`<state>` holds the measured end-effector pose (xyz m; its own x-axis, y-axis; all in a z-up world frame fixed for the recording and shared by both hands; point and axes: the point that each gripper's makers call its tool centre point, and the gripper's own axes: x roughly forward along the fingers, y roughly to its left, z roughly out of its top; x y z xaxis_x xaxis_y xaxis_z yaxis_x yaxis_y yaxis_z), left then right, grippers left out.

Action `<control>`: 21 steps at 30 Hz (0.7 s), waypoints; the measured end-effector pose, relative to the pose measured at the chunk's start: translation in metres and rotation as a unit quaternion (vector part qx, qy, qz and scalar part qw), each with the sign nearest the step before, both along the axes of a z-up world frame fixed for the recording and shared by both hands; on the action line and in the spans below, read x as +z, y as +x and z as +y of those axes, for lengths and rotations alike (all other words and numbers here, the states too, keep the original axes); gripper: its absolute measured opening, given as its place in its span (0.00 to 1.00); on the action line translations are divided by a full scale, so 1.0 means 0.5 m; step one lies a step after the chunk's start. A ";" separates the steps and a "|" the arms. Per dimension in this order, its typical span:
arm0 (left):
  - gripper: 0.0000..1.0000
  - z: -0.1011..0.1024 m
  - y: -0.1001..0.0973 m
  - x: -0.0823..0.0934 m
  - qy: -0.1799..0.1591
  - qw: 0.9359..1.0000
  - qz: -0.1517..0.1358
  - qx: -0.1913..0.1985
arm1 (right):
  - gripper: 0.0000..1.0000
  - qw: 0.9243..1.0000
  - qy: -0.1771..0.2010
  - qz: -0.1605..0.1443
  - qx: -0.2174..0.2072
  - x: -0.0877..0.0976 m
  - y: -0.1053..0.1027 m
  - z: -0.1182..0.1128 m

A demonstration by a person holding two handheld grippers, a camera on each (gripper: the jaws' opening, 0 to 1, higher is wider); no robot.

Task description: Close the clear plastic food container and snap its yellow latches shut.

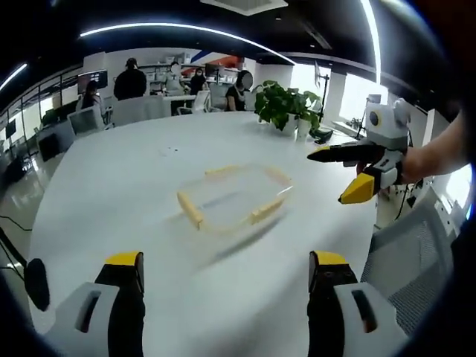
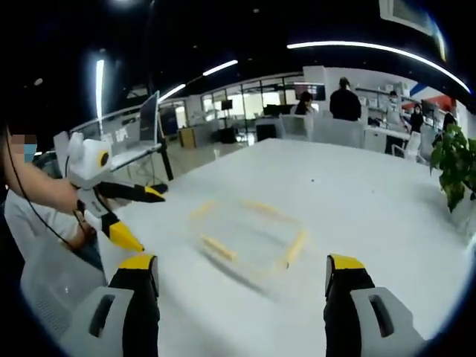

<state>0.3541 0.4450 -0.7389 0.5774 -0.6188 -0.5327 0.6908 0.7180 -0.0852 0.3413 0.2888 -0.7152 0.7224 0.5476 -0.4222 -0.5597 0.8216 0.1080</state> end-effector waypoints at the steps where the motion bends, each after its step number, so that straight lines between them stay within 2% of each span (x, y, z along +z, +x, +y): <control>1: 0.92 -0.002 -0.003 0.002 -0.002 1.000 0.000 0.000 | 0.94 1.000 0.003 -0.004 0.000 0.005 -0.003 0.001; 7: 0.93 -0.004 -0.014 0.007 -0.011 1.000 -0.005 0.003 | 0.94 1.000 0.009 -0.008 0.000 0.012 -0.011 0.002; 14: 0.92 0.015 -0.036 0.000 -0.016 1.000 0.000 0.010 | 0.94 1.000 0.013 -0.017 0.000 0.029 -0.023 -0.006; 16: 0.93 0.015 -0.040 0.008 -0.032 0.999 -0.003 0.012 | 0.95 1.000 0.021 -0.016 -0.002 0.034 -0.028 -0.007; 21: 0.91 0.021 -0.053 0.012 -0.035 0.999 -0.007 0.012 | 0.95 0.999 0.028 -0.016 -0.002 0.038 -0.047 -0.009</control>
